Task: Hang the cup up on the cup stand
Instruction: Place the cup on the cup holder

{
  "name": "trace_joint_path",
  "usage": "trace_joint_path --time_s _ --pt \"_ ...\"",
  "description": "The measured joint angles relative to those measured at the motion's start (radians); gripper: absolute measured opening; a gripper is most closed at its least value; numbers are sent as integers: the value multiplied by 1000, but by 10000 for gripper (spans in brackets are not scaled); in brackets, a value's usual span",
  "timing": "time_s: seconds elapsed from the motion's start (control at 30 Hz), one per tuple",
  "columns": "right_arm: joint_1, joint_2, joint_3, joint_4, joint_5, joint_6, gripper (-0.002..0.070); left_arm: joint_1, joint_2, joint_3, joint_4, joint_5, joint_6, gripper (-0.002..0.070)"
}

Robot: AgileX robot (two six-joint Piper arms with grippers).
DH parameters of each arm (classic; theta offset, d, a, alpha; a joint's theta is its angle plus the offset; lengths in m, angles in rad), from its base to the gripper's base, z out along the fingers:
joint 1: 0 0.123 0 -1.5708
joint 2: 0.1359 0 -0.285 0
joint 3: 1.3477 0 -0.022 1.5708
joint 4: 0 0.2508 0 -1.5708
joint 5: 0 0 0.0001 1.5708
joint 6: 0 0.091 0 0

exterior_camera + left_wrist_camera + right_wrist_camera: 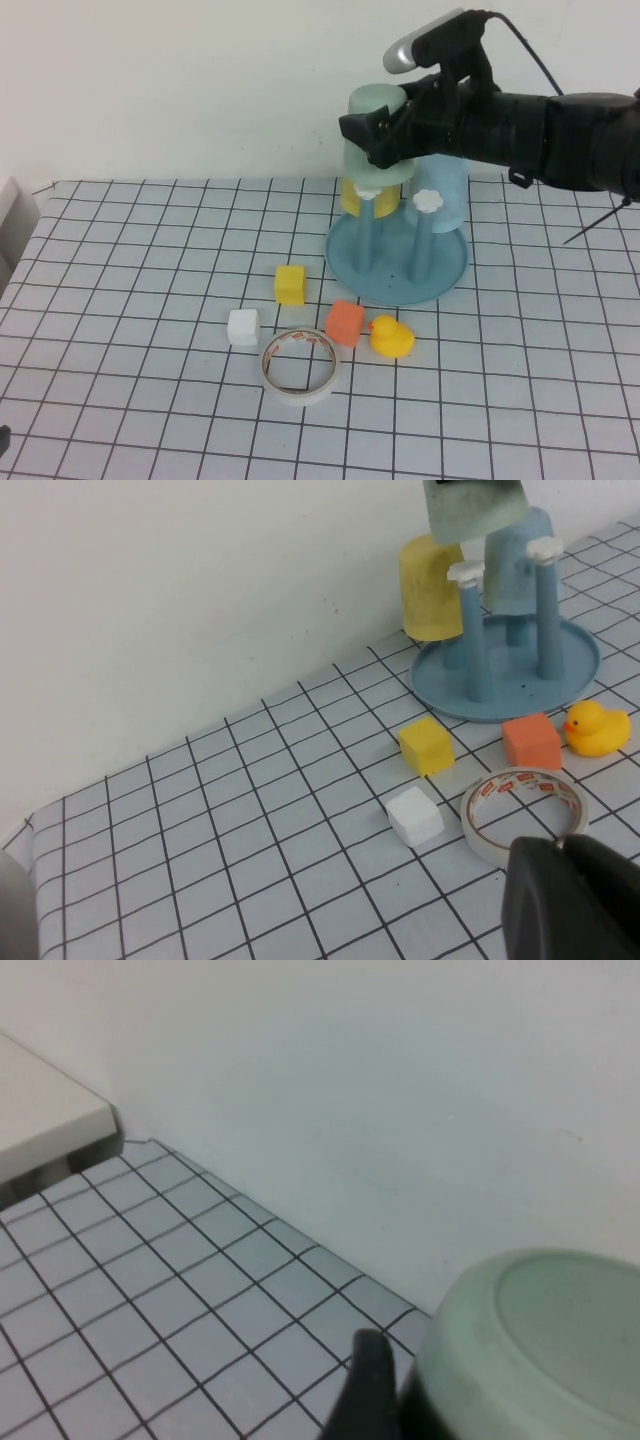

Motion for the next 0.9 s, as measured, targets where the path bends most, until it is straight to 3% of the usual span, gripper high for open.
trace_joint_path --time_s 0.47,0.9 --pt "0 113 -69 0 8 -19 611 0 0 0 17 0 2 0" --pt "9 114 -71 2 -86 86 648 0 0 1 17 22 2 0"
